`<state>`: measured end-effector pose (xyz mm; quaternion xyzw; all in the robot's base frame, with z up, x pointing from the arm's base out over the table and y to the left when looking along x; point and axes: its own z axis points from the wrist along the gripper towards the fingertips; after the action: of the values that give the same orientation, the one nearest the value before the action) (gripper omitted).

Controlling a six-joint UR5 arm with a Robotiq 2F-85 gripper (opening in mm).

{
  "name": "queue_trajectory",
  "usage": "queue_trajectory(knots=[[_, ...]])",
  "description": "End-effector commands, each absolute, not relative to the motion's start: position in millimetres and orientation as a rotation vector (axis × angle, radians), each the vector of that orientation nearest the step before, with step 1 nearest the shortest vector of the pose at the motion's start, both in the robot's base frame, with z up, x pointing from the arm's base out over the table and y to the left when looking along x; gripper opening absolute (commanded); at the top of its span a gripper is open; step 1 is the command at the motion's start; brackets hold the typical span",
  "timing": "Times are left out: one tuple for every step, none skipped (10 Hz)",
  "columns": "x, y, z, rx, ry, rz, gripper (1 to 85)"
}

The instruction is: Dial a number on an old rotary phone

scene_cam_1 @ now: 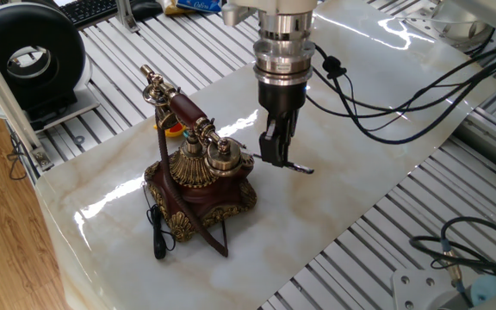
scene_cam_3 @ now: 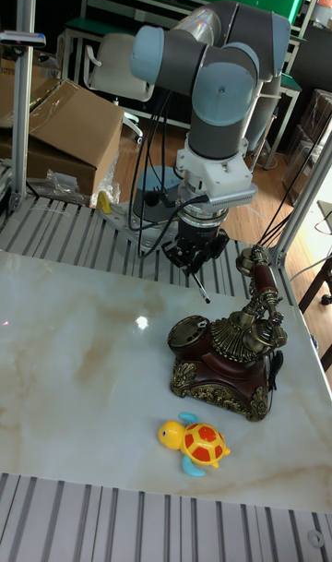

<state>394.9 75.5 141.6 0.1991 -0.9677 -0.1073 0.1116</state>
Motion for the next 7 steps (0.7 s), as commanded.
queue_trajectory(knots=[[392.0, 79.6, 147.6, 0.529, -2.842, -0.324, 1.3], [390.2, 84.7, 149.0, 0.496, -2.838, -0.358, 1.3], [389.3, 93.4, 151.4, 0.452, -2.829, -0.411, 1.3], [389.3, 101.0, 153.0, 0.406, -2.821, -0.453, 1.3], [389.9, 104.0, 153.4, 0.372, -2.814, -0.469, 1.3], [389.9, 103.2, 153.1, 0.362, -2.806, -0.467, 1.3], [389.1, 90.7, 150.7, 0.408, -2.808, -0.406, 1.3]])
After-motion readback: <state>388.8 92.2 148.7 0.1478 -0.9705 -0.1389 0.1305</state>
